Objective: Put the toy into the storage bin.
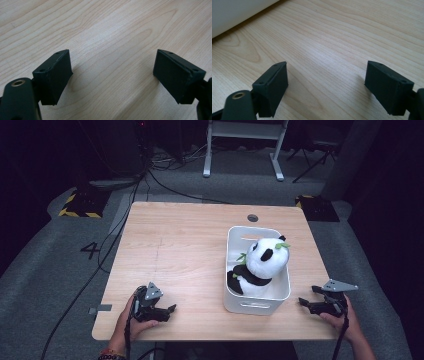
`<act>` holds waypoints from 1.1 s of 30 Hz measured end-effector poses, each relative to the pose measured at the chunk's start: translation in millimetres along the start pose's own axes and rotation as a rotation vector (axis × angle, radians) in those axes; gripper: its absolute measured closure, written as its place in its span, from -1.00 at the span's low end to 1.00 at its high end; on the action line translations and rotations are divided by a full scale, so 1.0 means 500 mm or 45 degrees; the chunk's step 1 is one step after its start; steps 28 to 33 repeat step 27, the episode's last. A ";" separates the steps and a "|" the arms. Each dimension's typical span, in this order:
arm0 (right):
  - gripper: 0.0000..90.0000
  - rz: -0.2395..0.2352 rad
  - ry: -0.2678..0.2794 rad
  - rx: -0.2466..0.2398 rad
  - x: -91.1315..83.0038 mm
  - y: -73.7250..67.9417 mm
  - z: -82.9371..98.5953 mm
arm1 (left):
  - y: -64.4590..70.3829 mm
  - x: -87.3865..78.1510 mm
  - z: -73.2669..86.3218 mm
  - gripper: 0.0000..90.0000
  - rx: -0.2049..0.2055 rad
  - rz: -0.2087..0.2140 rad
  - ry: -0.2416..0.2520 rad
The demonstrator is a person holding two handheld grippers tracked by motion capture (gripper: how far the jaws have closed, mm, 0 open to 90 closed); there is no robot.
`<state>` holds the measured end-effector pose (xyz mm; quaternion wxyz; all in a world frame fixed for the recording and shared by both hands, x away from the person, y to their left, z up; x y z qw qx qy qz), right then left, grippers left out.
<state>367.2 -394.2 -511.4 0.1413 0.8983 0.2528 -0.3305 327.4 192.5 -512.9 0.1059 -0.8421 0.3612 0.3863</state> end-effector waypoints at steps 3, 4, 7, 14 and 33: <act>-0.59 0.000 -0.001 0.001 0.000 0.000 0.000 | 0.000 0.000 0.000 -0.66 0.000 0.000 0.000; -0.59 0.000 0.000 0.000 0.000 0.000 0.000 | 0.000 0.000 0.000 -0.66 0.001 0.000 0.000; -0.59 0.000 -0.001 0.000 0.000 0.000 0.000 | 0.000 0.000 0.000 -0.65 0.002 0.003 0.002; -0.59 0.000 -0.001 0.000 0.000 0.000 0.000 | -0.001 0.000 -0.001 -0.65 0.003 0.002 0.000; -0.59 0.000 0.000 0.000 0.000 0.000 0.000 | -0.003 0.000 -0.001 -0.65 -0.002 -0.006 0.002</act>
Point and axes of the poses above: each handheld gripper's, and its own axes: x roughly forward along the jaws, z roughly out of its underside, y roughly to its right, the point moved 1 cm from there along x, roughly forward along the jaws, and after that the axes turned 6 degrees about z, right-handed, at the moved point
